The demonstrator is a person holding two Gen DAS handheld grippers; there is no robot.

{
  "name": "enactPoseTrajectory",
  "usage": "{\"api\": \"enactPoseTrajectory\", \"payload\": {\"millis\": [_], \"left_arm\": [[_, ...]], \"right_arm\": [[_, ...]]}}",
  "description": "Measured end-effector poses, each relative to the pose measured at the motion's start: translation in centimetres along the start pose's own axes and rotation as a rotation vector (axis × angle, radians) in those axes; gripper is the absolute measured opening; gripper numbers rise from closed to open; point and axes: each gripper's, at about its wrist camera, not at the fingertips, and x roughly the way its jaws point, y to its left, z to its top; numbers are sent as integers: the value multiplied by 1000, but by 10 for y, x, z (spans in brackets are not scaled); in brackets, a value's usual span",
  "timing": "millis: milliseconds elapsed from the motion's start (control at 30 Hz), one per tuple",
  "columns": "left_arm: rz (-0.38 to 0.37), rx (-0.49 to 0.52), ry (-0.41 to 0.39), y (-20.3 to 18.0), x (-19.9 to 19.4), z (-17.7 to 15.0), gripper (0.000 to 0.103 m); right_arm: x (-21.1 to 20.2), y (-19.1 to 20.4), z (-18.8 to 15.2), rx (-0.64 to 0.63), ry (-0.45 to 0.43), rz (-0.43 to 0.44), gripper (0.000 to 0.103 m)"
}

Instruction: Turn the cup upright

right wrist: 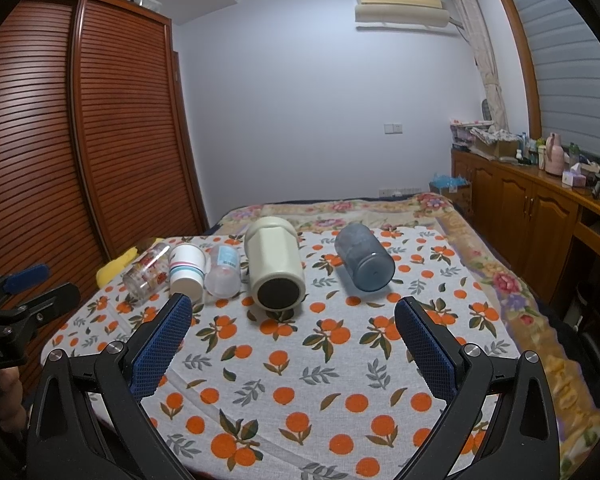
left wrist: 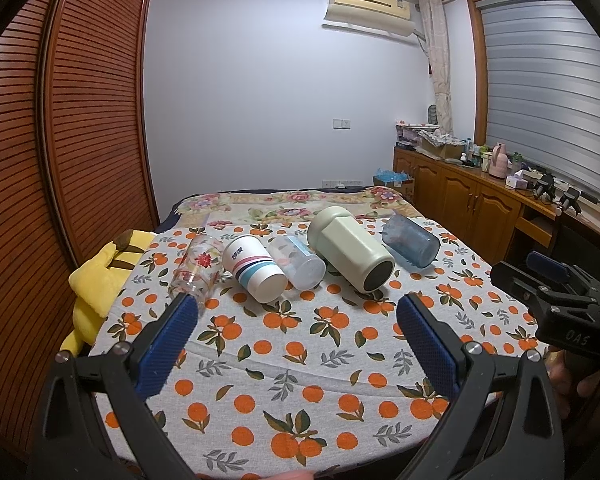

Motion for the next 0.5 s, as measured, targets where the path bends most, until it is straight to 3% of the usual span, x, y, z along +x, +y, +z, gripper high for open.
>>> {"api": "enactPoseTrajectory", "payload": {"millis": [500], "left_arm": [[-6,-14,39,8,20,-14,101]], "right_arm": [[8,-6,-2,3,18,-7,103]]}}
